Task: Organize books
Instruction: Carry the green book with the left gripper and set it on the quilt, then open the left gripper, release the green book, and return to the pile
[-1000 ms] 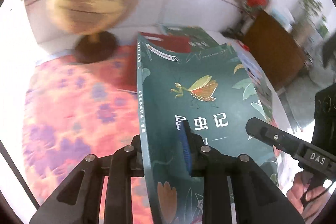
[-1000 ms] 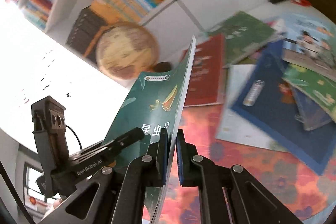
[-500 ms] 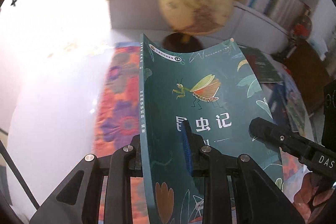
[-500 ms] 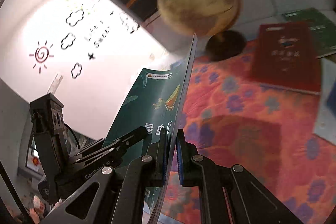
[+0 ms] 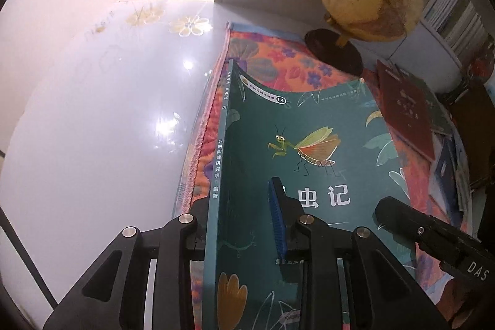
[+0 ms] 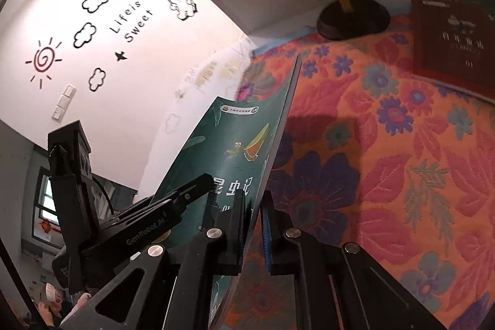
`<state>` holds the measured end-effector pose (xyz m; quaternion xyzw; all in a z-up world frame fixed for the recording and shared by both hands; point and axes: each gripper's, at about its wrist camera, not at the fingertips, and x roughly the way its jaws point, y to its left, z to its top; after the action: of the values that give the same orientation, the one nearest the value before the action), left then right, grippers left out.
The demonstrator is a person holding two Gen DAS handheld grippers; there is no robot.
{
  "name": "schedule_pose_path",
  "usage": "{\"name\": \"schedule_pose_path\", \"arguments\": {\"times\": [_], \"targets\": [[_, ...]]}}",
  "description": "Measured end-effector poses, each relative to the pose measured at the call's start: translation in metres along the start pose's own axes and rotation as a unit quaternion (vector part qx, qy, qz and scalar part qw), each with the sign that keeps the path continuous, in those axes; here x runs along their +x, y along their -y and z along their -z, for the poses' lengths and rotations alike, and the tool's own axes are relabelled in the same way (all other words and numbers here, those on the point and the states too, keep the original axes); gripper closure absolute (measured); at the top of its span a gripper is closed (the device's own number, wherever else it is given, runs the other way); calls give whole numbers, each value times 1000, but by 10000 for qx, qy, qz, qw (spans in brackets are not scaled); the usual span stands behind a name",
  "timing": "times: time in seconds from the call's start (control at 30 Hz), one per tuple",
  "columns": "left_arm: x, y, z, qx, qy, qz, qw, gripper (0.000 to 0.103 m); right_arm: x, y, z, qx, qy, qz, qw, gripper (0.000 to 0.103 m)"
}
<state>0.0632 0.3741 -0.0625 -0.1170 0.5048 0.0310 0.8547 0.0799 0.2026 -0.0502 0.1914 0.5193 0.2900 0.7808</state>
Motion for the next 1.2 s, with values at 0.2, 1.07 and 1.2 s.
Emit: {"name": "schedule_pose_path", "arguments": {"times": [0.2,1.07,1.2], "targets": [[20,-3,3,-84,-132,-343,9993,71,19,20,2,348,-133,154,9992,94],[25,-25,9,-568,-409,-907,9934,59,40,40,15,653,-451,238,9966,88],[17,-19,13,-441,-407,-1156,9915,60,28,44,9,661,-397,332,9965,85]]}}
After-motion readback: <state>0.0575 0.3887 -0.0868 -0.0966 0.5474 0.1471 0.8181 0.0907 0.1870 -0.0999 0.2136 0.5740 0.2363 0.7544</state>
